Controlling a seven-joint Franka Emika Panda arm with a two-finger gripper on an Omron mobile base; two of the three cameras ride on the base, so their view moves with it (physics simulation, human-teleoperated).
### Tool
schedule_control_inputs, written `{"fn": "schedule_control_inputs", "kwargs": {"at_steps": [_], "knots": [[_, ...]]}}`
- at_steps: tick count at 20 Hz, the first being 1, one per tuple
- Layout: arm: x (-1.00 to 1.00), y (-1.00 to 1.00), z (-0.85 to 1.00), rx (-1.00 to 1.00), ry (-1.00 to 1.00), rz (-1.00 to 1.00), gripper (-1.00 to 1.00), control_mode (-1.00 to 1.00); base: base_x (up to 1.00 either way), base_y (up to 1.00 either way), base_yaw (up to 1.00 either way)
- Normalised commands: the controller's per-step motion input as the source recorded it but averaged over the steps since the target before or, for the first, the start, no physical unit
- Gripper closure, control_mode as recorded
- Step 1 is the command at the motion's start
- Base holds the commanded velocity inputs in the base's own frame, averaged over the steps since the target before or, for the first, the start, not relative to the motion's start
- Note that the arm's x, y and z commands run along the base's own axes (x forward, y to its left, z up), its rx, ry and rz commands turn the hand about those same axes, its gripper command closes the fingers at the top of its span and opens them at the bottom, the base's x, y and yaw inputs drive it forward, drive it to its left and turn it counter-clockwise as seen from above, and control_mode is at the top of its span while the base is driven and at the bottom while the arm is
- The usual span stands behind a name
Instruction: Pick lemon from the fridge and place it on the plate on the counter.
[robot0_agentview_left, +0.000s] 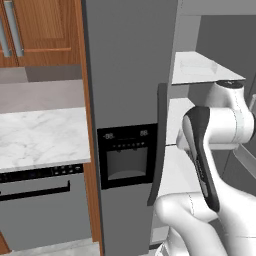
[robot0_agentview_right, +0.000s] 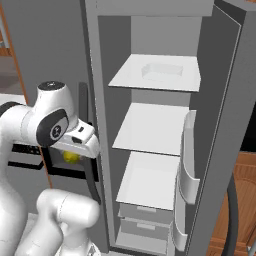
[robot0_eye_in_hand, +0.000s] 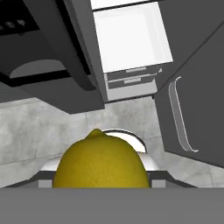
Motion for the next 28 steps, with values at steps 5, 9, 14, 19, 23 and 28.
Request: {"fn": "schedule_control_inputs", "kwargs": {"at_steps": [5, 9, 14, 19, 23, 28], "knots": [[-0.39, 0.34, 0.15, -0.01, 0.01, 0.00, 1.00, -1.00, 0.00, 0.00, 0.00], [-0.05, 0.36, 0.06, 0.00, 0.06, 0.00, 1.00, -1.00, 0.00, 0.00, 0.00], [-0.02, 0.23, 0.00, 0.00, 0.05, 0.00, 1.00, 1.00, -0.02, 0.05, 0.00], [0.00, 0.00, 0.00, 0.00, 0.00, 0.00, 1.00, 1.00, -0.39, 0.19, 0.05], [0.00, 0.00, 0.00, 0.00, 0.00, 0.00, 1.00, 1.00, -0.94, 0.09, 0.24], [0.00, 0.00, 0.00, 0.00, 0.00, 0.00, 1.00, 1.00, -0.47, 0.61, 0.54]]}}
